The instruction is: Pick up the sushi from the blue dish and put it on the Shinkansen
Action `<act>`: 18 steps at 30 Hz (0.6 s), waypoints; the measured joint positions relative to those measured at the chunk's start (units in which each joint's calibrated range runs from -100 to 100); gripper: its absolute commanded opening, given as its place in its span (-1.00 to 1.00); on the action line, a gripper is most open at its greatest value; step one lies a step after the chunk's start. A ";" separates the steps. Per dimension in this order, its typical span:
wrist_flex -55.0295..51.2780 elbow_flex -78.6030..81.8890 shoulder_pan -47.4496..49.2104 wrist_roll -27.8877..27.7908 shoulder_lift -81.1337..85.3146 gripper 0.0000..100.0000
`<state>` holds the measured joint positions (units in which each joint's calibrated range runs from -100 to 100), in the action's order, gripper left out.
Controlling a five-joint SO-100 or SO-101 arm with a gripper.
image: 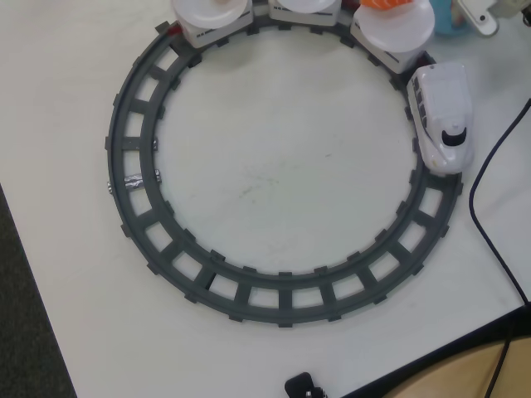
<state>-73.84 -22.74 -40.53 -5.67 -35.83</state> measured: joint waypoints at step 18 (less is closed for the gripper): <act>-1.40 -2.34 2.60 0.05 -1.85 -0.95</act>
<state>-75.24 -25.08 -37.93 -5.62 -37.68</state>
